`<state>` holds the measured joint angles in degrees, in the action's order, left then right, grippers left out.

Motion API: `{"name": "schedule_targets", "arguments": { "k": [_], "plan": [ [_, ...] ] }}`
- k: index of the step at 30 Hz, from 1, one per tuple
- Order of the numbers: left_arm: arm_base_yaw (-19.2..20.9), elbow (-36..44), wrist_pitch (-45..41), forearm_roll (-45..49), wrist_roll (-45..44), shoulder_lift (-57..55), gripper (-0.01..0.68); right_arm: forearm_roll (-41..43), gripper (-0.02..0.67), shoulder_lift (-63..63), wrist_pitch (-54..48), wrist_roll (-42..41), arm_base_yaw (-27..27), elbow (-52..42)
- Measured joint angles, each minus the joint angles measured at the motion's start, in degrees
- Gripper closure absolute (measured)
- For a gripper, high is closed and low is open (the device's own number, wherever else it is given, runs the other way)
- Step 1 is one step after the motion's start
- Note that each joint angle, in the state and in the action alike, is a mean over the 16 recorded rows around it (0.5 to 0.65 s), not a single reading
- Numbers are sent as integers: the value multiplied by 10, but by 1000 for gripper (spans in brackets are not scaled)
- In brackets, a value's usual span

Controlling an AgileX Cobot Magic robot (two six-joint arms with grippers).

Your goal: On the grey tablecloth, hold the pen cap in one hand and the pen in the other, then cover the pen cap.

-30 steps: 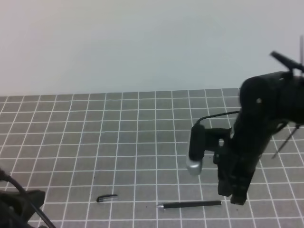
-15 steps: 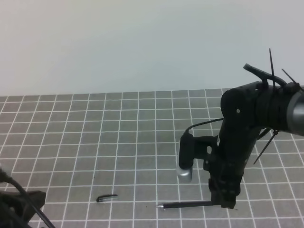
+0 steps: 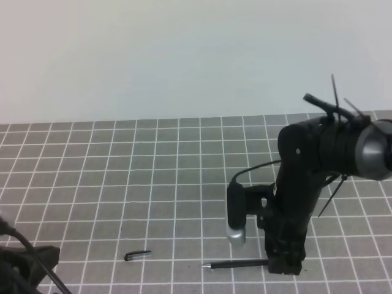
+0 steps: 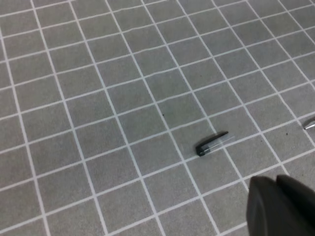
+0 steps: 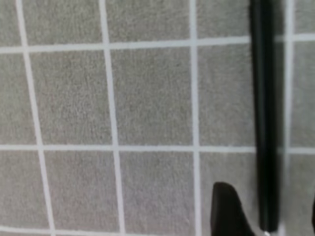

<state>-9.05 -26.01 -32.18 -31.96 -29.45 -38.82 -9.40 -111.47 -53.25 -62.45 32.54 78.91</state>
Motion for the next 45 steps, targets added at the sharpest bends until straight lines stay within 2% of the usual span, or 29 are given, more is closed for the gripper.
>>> {"name": "schedule_targets", "arguments": {
  "k": [8,12,22,27,36,45],
  "plan": [
    [0,0,0,-1,0,0,675,9,288,-25,6,-11,0,1],
    [0,0,2,-2,0,0,675,18,317,-31,9,-11,0,2],
    [0,0,-4,-13,1,0,676,27,490,-35,19,-17,1,3],
    [0,-13,-35,-21,18,-7,676,29,562,-29,19,-22,0,3],
    [0,-112,-157,-19,43,-90,675,30,582,-15,2,13,1,5],
    [0,-256,-247,-4,-6,-255,674,29,582,3,-79,101,0,27]
  ]
}}
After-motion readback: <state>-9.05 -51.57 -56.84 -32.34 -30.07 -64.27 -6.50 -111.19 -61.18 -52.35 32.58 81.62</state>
